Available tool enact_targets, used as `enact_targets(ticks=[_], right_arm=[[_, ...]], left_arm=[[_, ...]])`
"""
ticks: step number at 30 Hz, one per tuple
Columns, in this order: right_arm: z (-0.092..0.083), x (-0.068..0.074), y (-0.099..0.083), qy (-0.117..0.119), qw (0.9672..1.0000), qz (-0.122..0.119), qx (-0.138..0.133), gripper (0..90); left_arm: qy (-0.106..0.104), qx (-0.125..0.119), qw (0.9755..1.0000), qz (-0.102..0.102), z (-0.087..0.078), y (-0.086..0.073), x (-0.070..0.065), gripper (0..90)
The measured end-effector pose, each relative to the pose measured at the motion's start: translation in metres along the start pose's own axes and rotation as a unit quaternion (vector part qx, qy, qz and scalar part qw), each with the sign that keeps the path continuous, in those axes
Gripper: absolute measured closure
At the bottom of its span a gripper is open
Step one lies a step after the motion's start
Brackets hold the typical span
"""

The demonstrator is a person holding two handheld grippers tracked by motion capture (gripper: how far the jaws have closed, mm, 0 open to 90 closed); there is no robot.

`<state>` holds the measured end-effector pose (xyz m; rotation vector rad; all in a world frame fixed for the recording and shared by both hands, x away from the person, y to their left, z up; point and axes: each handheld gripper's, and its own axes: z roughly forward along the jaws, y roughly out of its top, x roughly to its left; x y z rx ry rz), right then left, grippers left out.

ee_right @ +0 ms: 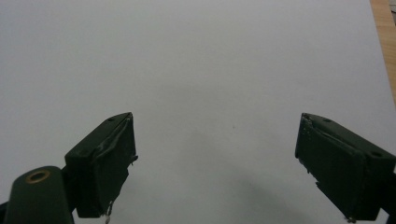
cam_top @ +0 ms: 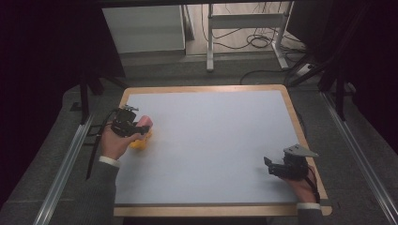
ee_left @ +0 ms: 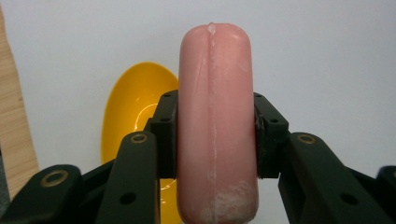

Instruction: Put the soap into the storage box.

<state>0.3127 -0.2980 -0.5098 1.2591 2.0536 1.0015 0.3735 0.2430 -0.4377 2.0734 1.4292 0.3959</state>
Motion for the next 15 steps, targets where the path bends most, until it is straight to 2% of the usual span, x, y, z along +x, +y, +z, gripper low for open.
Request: enact_targets(ticks=[15], right_arm=[[0.000, 0.000, 0.000, -0.001, 1.0000, -0.001, 0.002, 12.1]], left_arm=[[0.014, 0.010, 0.9998, -0.012, 0.010, -0.006, 0.014, 60.2]])
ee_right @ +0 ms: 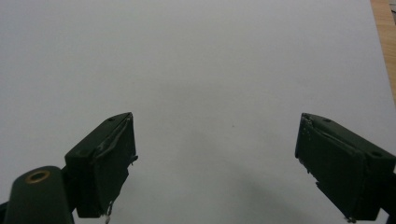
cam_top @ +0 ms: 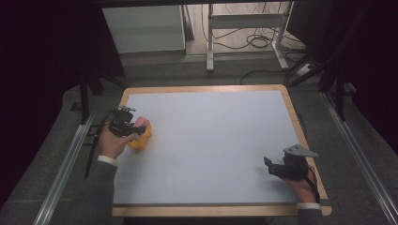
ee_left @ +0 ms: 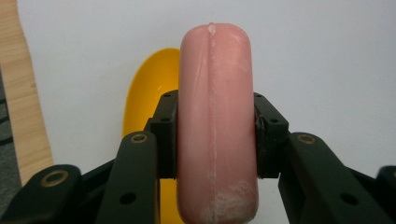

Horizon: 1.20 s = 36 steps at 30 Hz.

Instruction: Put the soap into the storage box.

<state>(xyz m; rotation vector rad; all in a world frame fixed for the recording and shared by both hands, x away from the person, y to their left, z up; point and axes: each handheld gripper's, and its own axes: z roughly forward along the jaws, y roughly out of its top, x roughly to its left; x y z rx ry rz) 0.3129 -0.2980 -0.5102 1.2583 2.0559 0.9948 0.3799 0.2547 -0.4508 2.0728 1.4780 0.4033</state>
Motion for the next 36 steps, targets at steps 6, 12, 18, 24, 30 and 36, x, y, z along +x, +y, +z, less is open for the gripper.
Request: enact_targets(ticks=[6, 12, 18, 24, 30, 36], right_arm=[[0.000, 0.000, 0.000, 0.000, 1.0000, 0.000, -0.001, 12.1], [0.000, 0.001, 0.000, -0.001, 1.0000, -0.001, 0.000, 12.1], [0.000, 0.000, 0.000, -0.001, 1.0000, -0.001, 0.002, 12.1], [0.000, 0.000, 0.000, -0.001, 1.0000, -0.002, 0.002, 12.1], [0.001, 0.000, -0.001, -0.002, 1.0000, -0.002, 0.002, 12.1], [0.000, 0.000, 0.000, -0.001, 1.0000, -0.002, 0.002, 12.1]], left_arm=[[-0.004, 0.005, 1.0000, -0.004, 0.006, -0.004, 0.003, 60.1], [-0.002, 0.012, 0.9999, -0.008, 0.013, -0.007, 0.006, 60.2], [0.003, 0.017, 0.9998, -0.013, 0.017, -0.009, 0.009, 60.1], [0.003, 0.025, 0.9995, -0.016, 0.023, -0.012, 0.011, 60.1], [0.008, 0.011, 0.9997, -0.020, 0.023, -0.014, 0.011, 55.7], [0.008, -0.022, 0.9995, -0.020, 0.006, -0.011, 0.010, 35.7]])
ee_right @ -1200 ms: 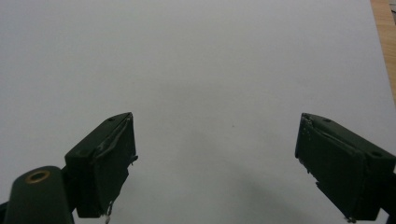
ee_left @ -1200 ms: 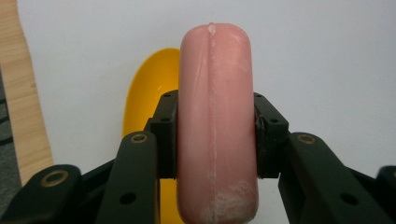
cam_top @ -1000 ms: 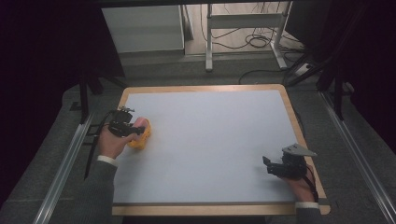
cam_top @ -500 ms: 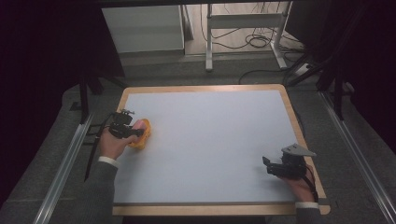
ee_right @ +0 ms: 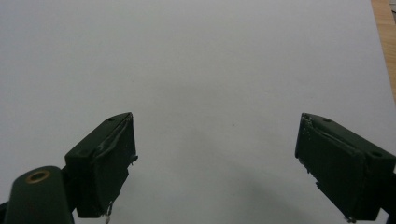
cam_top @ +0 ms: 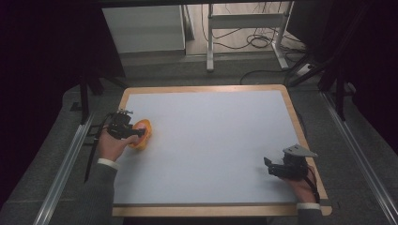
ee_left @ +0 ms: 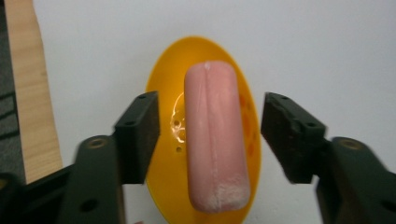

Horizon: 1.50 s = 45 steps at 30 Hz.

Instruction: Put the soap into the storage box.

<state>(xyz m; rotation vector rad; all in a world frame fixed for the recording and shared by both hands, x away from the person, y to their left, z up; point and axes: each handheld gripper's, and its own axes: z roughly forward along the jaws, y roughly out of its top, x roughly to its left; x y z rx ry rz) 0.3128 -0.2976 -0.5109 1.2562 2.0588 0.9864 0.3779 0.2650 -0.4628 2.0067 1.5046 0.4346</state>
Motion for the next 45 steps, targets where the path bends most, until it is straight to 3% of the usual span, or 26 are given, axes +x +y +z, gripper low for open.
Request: enact_targets(ticks=[4, 12, 21, 32, 36, 45], right_arm=[[0.000, 0.000, 0.000, 0.000, 1.0000, 0.001, -0.001, 12.1], [0.000, 0.001, 0.000, 0.000, 1.0000, 0.001, -0.002, 12.1], [-0.001, 0.001, 0.001, 0.000, 1.0000, -0.001, -0.003, 12.1], [-0.001, 0.002, 0.001, 0.001, 1.0000, -0.002, -0.002, 12.1], [-0.001, 0.002, 0.001, 0.001, 1.0000, -0.003, -0.002, 12.1], [0.000, 0.003, 0.001, 0.002, 1.0000, -0.005, -0.002, 12.1]], left_arm=[[-0.012, -0.022, 0.9997, 0.006, -0.011, -0.002, -0.001, 29.3], [-0.040, -0.055, 0.9973, 0.029, -0.031, -0.016, -0.012, 27.7], [-0.055, -0.049, 0.9965, 0.038, -0.036, -0.044, -0.018, 26.7], [-0.068, -0.053, 0.9960, 0.021, -0.036, -0.082, -0.021, 26.6], [-0.070, -0.042, 0.9965, 0.018, -0.030, -0.094, -0.022, 25.8], [-0.077, -0.047, 0.9959, 0.008, -0.028, -0.104, -0.021, 25.9]])
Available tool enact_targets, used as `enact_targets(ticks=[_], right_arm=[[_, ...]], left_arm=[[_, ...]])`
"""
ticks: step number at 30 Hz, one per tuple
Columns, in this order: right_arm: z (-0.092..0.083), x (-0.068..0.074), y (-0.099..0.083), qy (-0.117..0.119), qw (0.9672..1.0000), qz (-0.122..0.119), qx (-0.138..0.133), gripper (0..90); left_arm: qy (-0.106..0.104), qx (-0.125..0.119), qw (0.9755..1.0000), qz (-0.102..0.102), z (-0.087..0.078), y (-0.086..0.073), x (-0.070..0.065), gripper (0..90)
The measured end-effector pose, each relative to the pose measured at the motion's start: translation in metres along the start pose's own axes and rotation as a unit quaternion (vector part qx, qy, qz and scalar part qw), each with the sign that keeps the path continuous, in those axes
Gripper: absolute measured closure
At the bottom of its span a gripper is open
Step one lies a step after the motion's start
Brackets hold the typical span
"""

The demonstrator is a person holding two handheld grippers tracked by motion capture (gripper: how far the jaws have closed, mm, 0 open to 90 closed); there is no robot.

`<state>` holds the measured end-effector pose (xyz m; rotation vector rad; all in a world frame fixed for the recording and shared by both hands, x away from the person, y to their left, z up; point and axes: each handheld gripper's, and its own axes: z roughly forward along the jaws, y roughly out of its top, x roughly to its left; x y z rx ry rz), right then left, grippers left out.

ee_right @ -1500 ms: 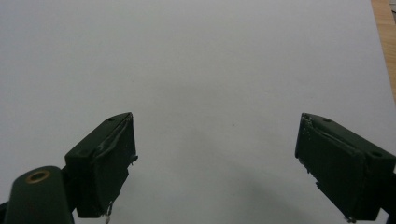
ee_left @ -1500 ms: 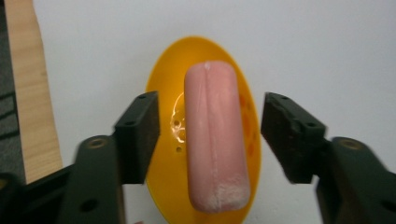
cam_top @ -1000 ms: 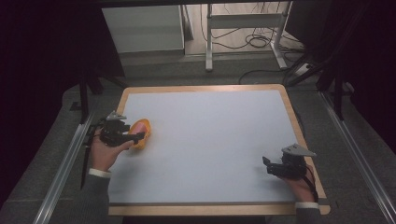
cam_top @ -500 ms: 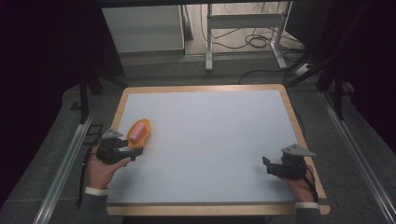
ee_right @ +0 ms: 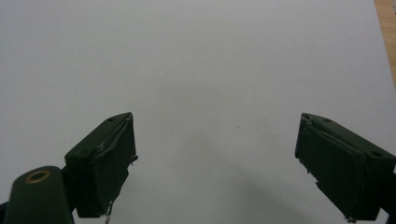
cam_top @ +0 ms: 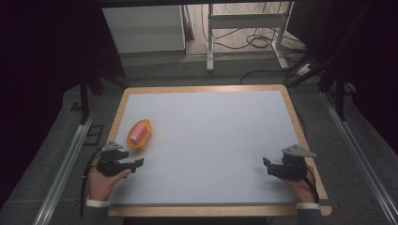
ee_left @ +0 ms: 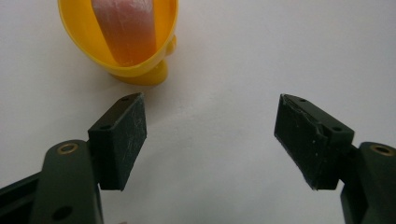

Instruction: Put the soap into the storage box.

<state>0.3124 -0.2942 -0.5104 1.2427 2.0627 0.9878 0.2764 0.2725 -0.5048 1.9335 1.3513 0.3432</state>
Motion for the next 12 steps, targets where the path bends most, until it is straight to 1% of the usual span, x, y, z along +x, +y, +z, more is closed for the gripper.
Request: enact_targets(ticks=[6, 12], right_arm=[[0.0004, 0.0001, 0.0003, 0.001, 1.0000, -0.002, -0.001, 12.1], [0.0009, 0.0019, 0.0024, 0.003, 1.0000, -0.004, -0.002, 12.1]], left_arm=[[0.003, -0.005, 1.0000, -0.002, -0.0013, -0.0008, 0.0007, 25.8], [0.007, -0.007, 1.0000, 0.001, -0.0015, -0.0013, -0.0009, 25.4]])
